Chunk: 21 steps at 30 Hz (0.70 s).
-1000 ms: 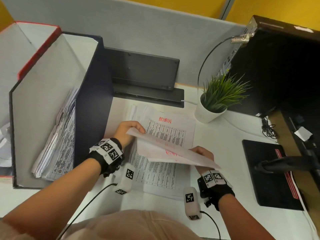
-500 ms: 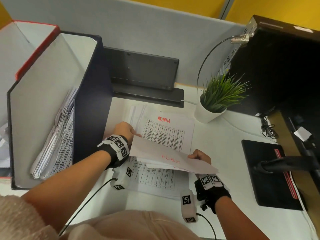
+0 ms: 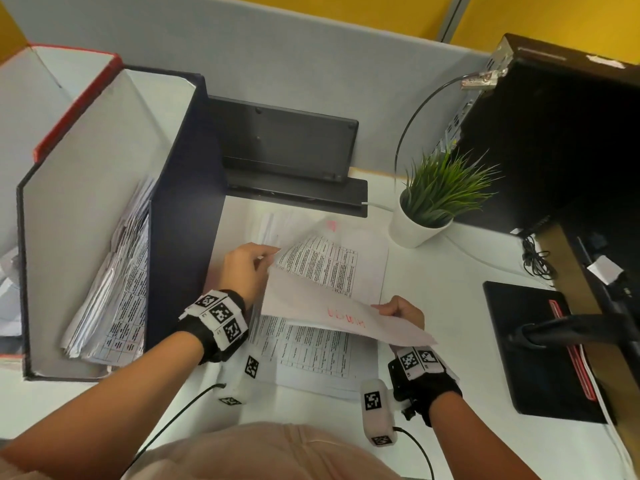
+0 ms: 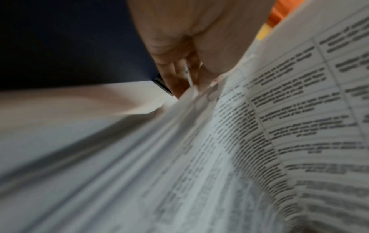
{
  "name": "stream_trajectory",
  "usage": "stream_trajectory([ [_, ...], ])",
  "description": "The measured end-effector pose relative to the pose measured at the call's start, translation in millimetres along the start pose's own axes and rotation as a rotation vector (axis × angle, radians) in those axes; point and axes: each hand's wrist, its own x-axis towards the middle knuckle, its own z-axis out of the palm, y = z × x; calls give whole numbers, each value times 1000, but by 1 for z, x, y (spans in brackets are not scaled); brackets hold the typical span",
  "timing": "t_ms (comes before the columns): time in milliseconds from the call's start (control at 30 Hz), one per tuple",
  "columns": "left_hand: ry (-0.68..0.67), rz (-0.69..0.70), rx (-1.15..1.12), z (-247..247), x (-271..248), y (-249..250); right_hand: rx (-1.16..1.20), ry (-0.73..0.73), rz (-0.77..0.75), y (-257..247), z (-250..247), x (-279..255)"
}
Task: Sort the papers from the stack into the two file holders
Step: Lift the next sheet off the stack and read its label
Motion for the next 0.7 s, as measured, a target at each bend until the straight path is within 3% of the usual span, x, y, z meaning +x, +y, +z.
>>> stream_trajectory([
  [100,-24,-45,-260,1,-6,3,-67,10,-111,1,-1,0],
  [167,-60,-73,-309,1,-8,3,-264,20,-320,4,1,-3],
  [233,-109,-113,-340,0,-9,3,-319,28,-396,3,2,-5],
  [333,-204,-137,-398,-3,-7,3,-188,-88,-366,-3,3,-7],
  [467,-301,-104,-338,-6,-1,2,-214,-126,-232,-8,6,-10],
  [533,-244,-158,-228,-3,7,-1,-159,-130,-242,-5,3,-11],
  [633,-135,-261,-68,1,17,-7,-87,-81,-129,-4,-2,-13],
  [700,-144,-371,9,1,22,-9,-106,-74,-122,0,-4,-14],
])
